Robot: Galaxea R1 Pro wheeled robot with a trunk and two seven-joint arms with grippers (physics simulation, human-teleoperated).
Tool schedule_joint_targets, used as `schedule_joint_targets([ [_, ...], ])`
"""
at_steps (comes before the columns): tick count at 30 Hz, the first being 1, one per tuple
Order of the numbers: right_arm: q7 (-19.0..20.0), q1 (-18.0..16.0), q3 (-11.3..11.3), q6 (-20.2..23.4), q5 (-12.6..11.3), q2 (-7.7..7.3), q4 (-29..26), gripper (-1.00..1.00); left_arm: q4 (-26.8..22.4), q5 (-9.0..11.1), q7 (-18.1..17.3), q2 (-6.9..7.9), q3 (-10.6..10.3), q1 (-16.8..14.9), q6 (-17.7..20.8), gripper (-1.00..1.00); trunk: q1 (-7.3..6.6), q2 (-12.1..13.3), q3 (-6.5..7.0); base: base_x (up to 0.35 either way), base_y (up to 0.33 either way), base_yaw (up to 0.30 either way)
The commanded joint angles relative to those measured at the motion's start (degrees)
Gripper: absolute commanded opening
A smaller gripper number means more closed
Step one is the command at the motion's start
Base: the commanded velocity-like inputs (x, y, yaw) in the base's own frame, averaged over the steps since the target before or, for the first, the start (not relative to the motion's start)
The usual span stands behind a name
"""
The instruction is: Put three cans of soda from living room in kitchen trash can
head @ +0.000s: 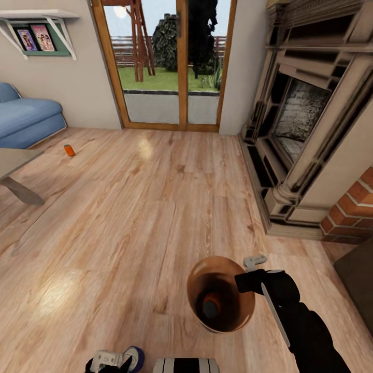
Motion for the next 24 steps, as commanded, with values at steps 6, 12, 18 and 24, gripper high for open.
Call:
schedule_joint_targets([
  [6,0.04,0.01,0.06,0.1,-1.25,-0.06,-0.01,-1.0,-4.25,-0.12,-0.04,-0.16,0.0,-4.33,6.02,1.0,0.0,0.0,0.01,0.215,-0.001,-0.001],
  [12,0.05,0.02,0.01,0.1,-1.25,-0.19,-0.01,-1.0,-11.78,0.12,-0.19,-0.23,0.08,-5.71,20.34,1.0,0.0,0.0,0.01,0.082,0.0,0.0],
  [18,0.04,0.02,0.03,0.1,-1.3,-0.12,-0.01,-1.0,-12.52,-0.37,-0.18,-0.19,0.3,-5.9,23.81,1.0,0.0,0.0,0.01,0.013,0.0,0.0],
  [24,0.03,0.01,0.04,0.1,-1.3,-0.08,-0.01,-1.0,-12.15,-0.49,-0.17,-0.17,0.14,-5.93,24.34,1.0,0.0,0.0,0.01,0.002,0.0,0.0],
])
